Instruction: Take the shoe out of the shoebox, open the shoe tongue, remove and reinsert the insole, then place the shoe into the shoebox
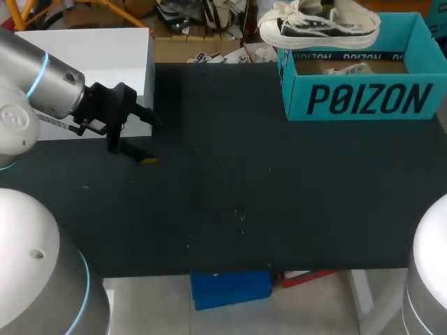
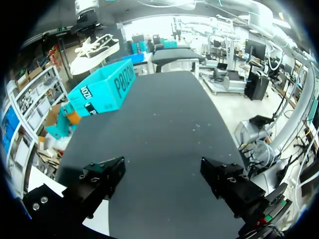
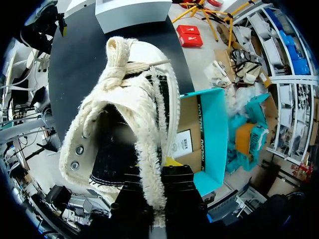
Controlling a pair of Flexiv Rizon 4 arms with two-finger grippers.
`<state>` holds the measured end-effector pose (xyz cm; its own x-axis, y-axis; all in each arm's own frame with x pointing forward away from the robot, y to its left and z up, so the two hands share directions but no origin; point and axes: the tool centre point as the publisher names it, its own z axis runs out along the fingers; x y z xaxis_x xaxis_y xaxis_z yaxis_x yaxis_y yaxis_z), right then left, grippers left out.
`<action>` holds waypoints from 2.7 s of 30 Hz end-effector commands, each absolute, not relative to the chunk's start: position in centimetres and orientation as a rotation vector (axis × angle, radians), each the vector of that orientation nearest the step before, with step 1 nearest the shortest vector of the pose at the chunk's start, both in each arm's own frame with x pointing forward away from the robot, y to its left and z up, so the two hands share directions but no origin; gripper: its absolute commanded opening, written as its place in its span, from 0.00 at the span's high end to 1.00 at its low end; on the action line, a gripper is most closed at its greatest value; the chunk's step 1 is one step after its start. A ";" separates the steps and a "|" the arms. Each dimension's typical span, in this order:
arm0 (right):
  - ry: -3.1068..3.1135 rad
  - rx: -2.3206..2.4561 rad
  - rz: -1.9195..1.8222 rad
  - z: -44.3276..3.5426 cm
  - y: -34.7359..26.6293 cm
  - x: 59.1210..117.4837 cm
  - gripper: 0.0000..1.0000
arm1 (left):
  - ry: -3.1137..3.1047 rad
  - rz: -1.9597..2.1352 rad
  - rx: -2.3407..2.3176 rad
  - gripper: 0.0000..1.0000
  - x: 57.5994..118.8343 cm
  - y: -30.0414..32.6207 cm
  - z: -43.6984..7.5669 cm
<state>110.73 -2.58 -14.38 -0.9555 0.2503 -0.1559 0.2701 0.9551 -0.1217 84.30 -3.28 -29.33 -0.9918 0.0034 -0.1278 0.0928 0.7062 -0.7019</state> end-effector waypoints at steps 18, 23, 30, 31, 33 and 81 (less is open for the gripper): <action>3.011 0.145 -0.178 -16.0 -9.6 114.9 1.00 | 2.790 -1.155 0.079 0.00 84.2 -3.3 -29.5; 3.033 0.072 -0.170 -17.1 -11.5 117.3 1.00 | 2.790 -1.155 0.079 0.00 84.2 -3.3 -29.5; 3.066 -0.010 -0.160 -18.9 -14.1 120.6 1.00 | 2.790 -1.155 0.079 0.00 84.2 -3.3 -29.5; 3.074 -0.012 -0.152 -19.1 -14.5 121.1 1.00 | 2.790 -1.155 0.079 0.00 84.2 -3.3 -29.5; 3.081 -0.022 -0.152 -19.6 -15.2 121.9 1.00 | 2.790 -1.155 0.079 0.00 84.2 -3.3 -29.5; 3.255 0.068 0.020 -35.4 -16.0 128.6 1.00 | 2.790 -1.155 0.079 0.00 84.2 -3.3 -29.5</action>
